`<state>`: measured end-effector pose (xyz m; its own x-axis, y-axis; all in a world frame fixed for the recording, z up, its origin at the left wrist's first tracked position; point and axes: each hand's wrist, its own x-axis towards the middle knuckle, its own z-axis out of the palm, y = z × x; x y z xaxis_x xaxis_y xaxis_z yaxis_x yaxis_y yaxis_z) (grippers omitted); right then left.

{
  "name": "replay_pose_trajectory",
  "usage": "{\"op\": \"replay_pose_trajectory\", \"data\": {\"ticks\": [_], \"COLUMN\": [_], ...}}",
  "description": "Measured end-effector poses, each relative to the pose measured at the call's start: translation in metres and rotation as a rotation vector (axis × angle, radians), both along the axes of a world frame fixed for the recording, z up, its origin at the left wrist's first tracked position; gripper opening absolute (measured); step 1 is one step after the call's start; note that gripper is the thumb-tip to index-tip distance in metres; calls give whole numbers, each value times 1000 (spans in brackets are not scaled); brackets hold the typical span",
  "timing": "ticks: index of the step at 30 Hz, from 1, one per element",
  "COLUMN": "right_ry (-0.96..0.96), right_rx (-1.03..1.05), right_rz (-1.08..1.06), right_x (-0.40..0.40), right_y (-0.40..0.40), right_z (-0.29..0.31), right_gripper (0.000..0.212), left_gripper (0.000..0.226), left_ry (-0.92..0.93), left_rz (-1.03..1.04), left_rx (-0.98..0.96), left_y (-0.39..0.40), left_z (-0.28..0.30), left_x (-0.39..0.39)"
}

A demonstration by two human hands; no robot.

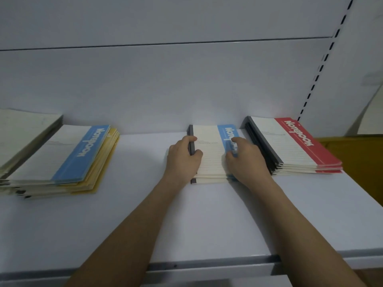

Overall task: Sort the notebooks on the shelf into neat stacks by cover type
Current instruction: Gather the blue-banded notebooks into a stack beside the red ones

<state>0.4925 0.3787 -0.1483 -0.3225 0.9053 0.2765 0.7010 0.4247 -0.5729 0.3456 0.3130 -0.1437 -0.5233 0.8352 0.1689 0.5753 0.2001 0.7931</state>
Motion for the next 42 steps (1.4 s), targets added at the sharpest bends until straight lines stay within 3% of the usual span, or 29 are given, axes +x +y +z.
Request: {"op": "replay_pose_trajectory", "data": {"ticks": [7,12,16,20,23,26,31,35,38,40,42], "right_ry": [112,144,36,-167,-344,-473,-491,-484,-100,100,181], "right_rx": [153,87,125,132,98,92,173,101,-114,-92,-98], "right_rz": [-16,106,348,487,510,496,412,387,350,339,318], "right_x": [-16,-73,-151,-229,-276,-302,-284,-263,-260,-264,-270], "right_y": [-32,-81,-137,-180,-199,-206,-239,-249,-247,-246,-245], "right_z": [24,47,65,71,70,58,39,50,67,79,90], "right_gripper": [38,34,39,55,71,74,96,68,19,40,45], "left_gripper": [37,33,34,35,36,37,38,32,27,31,36], "left_ry": [139,380,637,727,750,756,764,651,405,165,-98], "left_rz": [-45,-138,-45,40,48,11,-26,-33,-30,-80,-158], "left_rx": [88,-8,-122,-214,-237,-249,-204,-102,73,92,21], "left_y": [-31,-77,-133,-183,-206,-211,-213,-214,-217,-221,-226], "left_z": [23,88,108,101,94,88,68,76,94,108,120], "left_x": [-11,-100,-192,-264,-300,-324,-335,-333,-325,-317,-310]}}
